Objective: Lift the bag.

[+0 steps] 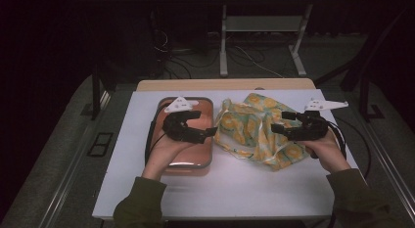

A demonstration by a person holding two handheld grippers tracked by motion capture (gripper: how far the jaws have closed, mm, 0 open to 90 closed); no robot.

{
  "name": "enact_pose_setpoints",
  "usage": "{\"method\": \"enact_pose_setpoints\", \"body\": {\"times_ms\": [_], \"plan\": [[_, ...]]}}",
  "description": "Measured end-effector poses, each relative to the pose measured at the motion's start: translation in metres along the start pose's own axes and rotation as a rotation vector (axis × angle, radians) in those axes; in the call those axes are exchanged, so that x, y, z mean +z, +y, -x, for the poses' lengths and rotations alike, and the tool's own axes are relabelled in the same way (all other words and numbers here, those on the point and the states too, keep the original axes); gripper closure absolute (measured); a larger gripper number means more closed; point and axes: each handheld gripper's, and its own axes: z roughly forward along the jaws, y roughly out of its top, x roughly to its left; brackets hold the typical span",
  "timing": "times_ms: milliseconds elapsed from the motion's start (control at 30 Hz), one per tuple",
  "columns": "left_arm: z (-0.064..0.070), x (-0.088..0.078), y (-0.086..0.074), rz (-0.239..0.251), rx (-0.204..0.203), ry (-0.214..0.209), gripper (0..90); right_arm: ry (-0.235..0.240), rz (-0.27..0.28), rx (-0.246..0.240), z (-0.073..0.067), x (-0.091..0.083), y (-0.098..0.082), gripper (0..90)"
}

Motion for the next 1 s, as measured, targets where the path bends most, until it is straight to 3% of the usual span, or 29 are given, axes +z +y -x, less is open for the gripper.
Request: {"method": "enact_pose_setpoints", "body": {"times_ms": [300, 400, 733, 1000], "plan": [[-0.002, -0.034, -0.026, 0.041, 0.008, 0.02, 12.0, -0.011, -0.006, -0.04, -0.012, -0.019, -0.022, 18.9], [-0.001, -0.044, -0.035, 0.057, 0.009, 0.0, 9.8, -0.018, -0.004, -0.05, -0.014, -0.024, -0.03, 18.5], [0.005, -0.063, -0.059, 0.078, 0.036, -0.024, 0.0, -0.041, -0.032, -0.07, -0.022, -0.031, -0.055, 18.1], [0.006, -0.079, -0.076, 0.089, 0.05, -0.007, 0.0, -0.058, -0.053, -0.087, -0.028, -0.031, -0.073, 15.6]]}}
